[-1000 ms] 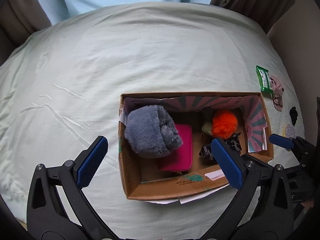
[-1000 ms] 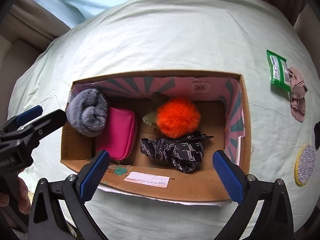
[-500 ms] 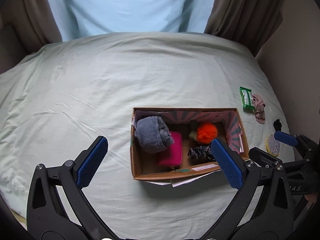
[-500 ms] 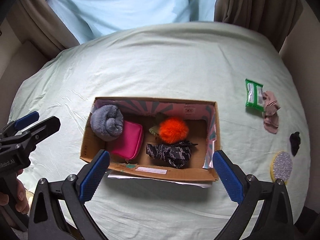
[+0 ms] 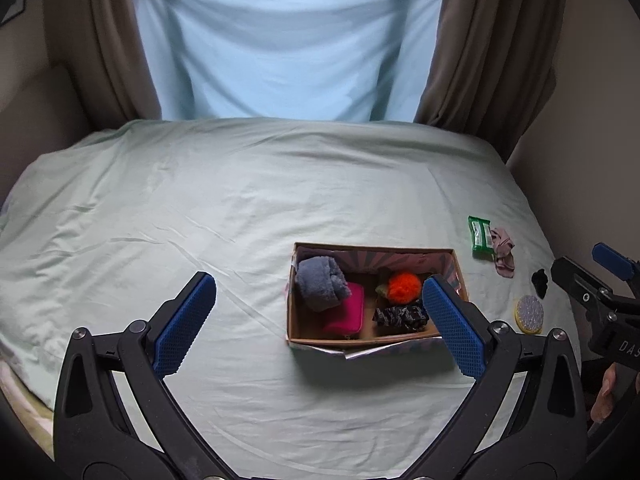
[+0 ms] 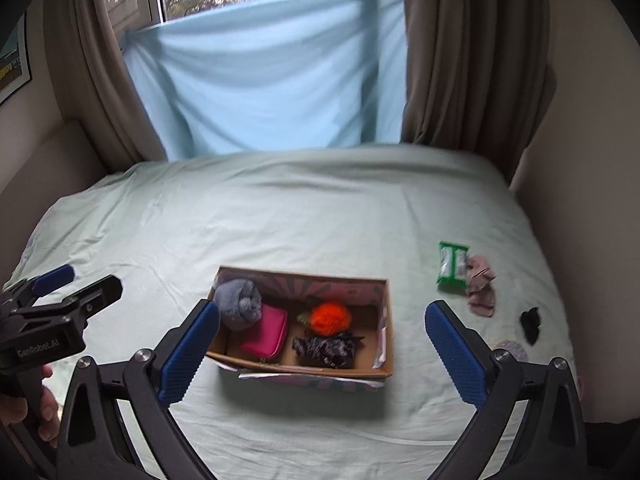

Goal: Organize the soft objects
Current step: 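Withdraw both tools and move toward the wipes and pink cloth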

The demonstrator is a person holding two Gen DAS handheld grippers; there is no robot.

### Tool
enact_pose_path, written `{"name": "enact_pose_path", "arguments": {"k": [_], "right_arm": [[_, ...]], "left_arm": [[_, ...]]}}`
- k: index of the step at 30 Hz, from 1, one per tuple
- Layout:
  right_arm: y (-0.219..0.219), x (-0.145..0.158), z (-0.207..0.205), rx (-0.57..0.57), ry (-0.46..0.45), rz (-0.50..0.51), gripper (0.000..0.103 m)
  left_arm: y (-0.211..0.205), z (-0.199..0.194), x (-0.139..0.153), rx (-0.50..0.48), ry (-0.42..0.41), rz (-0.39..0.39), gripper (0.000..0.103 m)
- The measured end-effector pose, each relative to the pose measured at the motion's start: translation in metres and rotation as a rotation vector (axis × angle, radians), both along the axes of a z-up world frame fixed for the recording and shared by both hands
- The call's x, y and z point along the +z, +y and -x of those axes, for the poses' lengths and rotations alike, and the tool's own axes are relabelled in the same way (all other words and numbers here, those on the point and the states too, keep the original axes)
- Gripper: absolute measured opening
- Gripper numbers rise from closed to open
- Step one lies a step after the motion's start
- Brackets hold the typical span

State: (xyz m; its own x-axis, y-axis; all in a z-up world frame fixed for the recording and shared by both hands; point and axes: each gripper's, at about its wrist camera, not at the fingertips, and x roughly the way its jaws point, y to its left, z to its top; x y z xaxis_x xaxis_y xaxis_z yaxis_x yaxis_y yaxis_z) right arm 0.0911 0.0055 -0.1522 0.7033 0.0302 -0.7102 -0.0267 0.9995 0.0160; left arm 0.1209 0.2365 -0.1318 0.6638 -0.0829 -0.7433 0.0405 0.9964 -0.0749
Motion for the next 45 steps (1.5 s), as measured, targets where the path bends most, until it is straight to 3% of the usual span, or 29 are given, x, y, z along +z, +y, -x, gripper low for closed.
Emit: {"name": "enact_pose_path", "arguments": {"k": [4,8,12,25,34,40,45], "right_arm": [[-0.008,0.025,0.02,-0.031,-0.065,-0.019,0.102],[-0.023,0.044,0.038,-0.058,-0.123,-0.037,0.102],[-0.048,0.056,0.051,-0.059,-0.163,-0.046,0.102],[-0.191,0.055,0.043,-0.1,-0.159,-0.051,0.102],[-0.28,0.023,-0.013,-0.063,-0.109,-0.048,0.102],[-0.319,-0.033,-0.065,-0.023,-0.029,-0.08,0.102],[-0.342,-0.082,-0.101,-0.03,0.024,-0.102,0.102]], "left_arm": [[-0.004,0.024,0.027,-0.007,-0.055,0.003,0.103],[-0.022,0.044,0.049,-0.004,-0.114,-0.06,0.103],[-0.05,0.055,0.061,-0.001,-0.144,-0.046,0.103],[-0.21,0.013,0.057,-0.084,-0.114,-0.005,0.103],[-0.31,-0.064,0.016,-0.147,-0.029,0.032,0.103],[-0.358,-0.133,-0.03,-0.23,0.056,0.026,0.103],[-0.393,-0.191,-0.086,-0.292,0.171,0.028,0.103]]}}
